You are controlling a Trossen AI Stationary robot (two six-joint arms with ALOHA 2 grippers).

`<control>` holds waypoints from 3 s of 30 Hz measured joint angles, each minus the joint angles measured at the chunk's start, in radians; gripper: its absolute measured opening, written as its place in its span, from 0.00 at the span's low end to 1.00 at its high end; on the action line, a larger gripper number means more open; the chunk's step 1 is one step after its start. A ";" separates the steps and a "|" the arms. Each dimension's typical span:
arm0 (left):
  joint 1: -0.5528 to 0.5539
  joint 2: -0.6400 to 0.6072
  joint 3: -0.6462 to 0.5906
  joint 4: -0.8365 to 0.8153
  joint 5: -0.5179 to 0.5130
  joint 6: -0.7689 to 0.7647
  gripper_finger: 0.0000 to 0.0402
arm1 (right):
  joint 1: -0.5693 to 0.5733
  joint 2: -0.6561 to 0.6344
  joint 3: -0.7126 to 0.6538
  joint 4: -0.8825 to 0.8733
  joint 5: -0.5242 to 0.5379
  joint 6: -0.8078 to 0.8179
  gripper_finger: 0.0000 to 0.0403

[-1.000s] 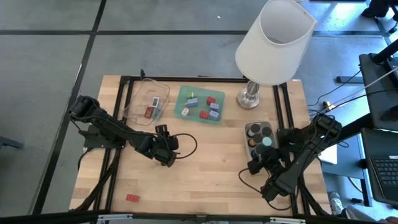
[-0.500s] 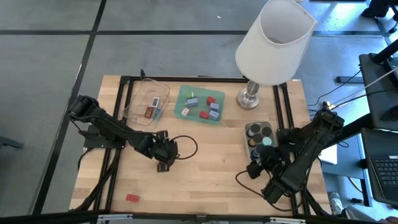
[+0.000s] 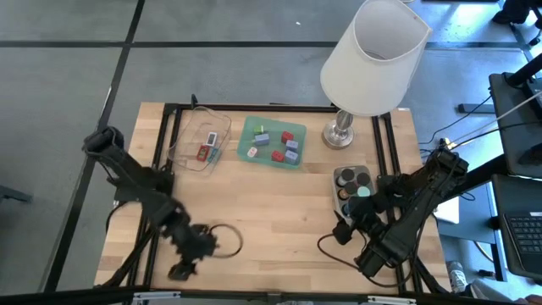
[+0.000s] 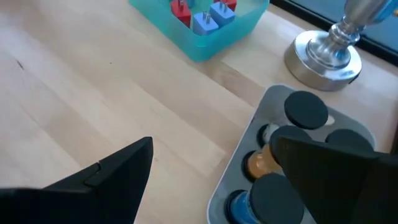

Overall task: Pick & Place Office items
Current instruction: Put the red charger adapter into the green bin

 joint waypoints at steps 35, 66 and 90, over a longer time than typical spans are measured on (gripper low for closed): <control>-0.429 0.135 -0.023 -0.003 -0.432 -0.408 0.55 | -0.001 0.001 0.000 0.062 0.049 -0.051 0.84; -0.530 0.271 0.128 -0.203 -0.298 -0.487 0.55 | -0.001 0.001 0.000 0.161 0.018 -0.058 0.84; -0.553 0.365 0.148 -0.269 -0.281 -0.329 0.55 | -0.004 0.001 -0.001 0.172 0.023 -0.062 0.84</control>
